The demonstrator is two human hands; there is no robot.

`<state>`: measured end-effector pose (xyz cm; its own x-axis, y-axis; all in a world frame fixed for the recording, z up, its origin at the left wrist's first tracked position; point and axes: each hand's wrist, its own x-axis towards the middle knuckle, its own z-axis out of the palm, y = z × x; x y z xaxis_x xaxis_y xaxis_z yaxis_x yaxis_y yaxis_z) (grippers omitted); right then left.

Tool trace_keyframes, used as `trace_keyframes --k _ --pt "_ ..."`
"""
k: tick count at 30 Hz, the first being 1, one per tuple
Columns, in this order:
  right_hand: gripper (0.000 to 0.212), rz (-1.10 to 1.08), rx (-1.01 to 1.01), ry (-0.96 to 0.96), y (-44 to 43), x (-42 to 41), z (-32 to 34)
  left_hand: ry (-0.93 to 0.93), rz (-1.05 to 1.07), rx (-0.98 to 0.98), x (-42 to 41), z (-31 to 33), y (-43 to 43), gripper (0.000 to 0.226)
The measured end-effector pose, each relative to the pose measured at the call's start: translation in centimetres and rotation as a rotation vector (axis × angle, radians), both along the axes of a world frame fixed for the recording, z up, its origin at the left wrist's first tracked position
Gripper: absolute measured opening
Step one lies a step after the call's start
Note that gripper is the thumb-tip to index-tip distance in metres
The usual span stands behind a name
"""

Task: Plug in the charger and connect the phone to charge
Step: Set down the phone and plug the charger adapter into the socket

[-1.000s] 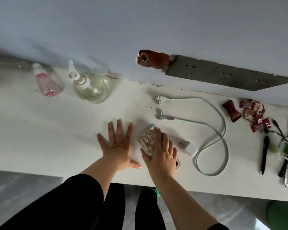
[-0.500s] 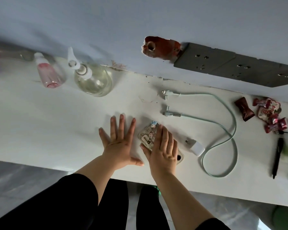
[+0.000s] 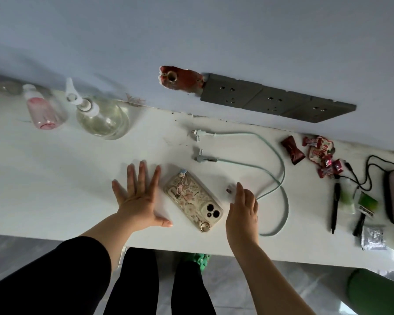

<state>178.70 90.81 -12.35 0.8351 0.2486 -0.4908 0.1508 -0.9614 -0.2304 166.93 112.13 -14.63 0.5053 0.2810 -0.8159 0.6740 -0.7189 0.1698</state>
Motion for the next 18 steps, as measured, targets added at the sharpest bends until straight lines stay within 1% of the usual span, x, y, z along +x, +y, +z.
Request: trace_keyframes --k 2,5,6,7,9,11,12,14,16,18 --pt "0.060 -0.050 0.054 0.022 0.1 0.6 0.1 0.025 -0.009 0.008 0.0 -0.1 -0.2 0.154" --pt "0.056 -0.277 0.218 0.119 1.7 1.8 1.6 0.057 -0.004 0.020 0.5 0.4 -0.2 0.153" --pt "0.051 -0.357 0.296 0.164 2.5 2.3 2.5 0.063 -0.002 0.022 0.6 0.7 -0.2 0.153" --pt "0.044 -0.447 0.394 0.221 3.5 2.9 3.5 0.069 -0.003 0.025 0.6 0.9 -0.2 0.151" --pt "0.031 -0.628 0.673 0.411 5.6 4.1 5.9 0.080 -0.007 0.024 0.7 1.1 -0.2 0.148" --pt "0.025 -0.751 0.968 0.614 7.6 5.5 7.8 0.094 -0.008 0.017 0.8 1.3 -0.2 0.148" --pt "0.023 -0.777 1.075 0.672 8.4 6.3 8.6 0.107 -0.011 0.018 0.9 1.2 -0.2 0.149" --pt "0.023 -0.782 1.199 0.709 10.0 7.8 9.8 0.135 -0.018 0.022 1.1 1.1 -0.2 0.150" --pt "0.021 -0.768 1.230 0.688 11.2 8.7 10.6 0.145 -0.022 0.023 1.2 1.1 -0.2 0.150" --pt "0.012 -0.748 1.221 0.659 11.9 9.2 11.2 0.146 -0.024 0.015 1.1 1.0 -0.1 0.150"
